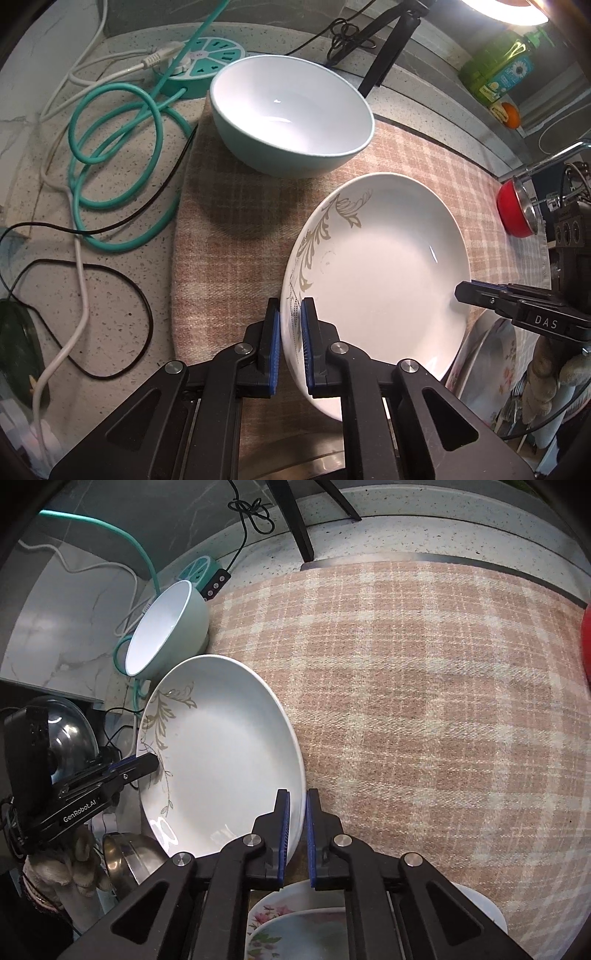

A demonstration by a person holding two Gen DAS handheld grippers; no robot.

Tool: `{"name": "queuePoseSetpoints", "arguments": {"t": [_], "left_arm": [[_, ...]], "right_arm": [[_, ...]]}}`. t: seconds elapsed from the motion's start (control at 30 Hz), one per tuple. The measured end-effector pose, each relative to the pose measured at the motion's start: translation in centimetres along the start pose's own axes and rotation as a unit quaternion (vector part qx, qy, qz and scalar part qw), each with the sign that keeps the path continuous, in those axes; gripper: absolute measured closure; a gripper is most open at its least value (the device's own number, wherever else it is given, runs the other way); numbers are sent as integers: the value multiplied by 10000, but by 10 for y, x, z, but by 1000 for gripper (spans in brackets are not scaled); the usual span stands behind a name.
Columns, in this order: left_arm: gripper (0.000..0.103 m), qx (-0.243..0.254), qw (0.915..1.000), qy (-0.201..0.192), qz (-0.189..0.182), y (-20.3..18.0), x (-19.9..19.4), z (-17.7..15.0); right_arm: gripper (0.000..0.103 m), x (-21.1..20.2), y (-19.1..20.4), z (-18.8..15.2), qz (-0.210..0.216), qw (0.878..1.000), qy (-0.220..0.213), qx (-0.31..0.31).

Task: Organize plates and bowls
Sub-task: 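Lift the leaf-pattern plate and lower it onto the rose-pattern plate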

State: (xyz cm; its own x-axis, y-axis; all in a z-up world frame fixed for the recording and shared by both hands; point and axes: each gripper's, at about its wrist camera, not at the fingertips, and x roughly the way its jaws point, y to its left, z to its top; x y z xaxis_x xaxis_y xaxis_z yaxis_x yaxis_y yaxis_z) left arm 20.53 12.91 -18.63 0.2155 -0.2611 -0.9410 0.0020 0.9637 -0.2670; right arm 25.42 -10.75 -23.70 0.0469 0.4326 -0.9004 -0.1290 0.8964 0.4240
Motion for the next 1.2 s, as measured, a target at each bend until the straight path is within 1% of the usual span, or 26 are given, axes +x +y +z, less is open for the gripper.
{"name": "queuePoseSetpoints", "arguments": {"t": [0.1,0.53,0.77,0.97,1.2], "left_arm": [[94,25,10000,-74,-10,-4,-3,3],[94,105,9993,-350,-78,-19,-22,12],[94,183,9984,-521,-75,-37,-34,16],[94,250,9974,-669,22,-62,-47,7],[94,107,9970,-764,-4,-92,-50,-16]], "right_arm": [[96,-5,-4,-1,49,9999,-53,103],[96,-29,-8,-3,170,9993,-278,191],[96,-56,-12,-7,265,9982,-507,191],[96,-78,-24,-13,369,9974,-615,117],[96,-100,-42,-29,412,9974,-591,-39]]}}
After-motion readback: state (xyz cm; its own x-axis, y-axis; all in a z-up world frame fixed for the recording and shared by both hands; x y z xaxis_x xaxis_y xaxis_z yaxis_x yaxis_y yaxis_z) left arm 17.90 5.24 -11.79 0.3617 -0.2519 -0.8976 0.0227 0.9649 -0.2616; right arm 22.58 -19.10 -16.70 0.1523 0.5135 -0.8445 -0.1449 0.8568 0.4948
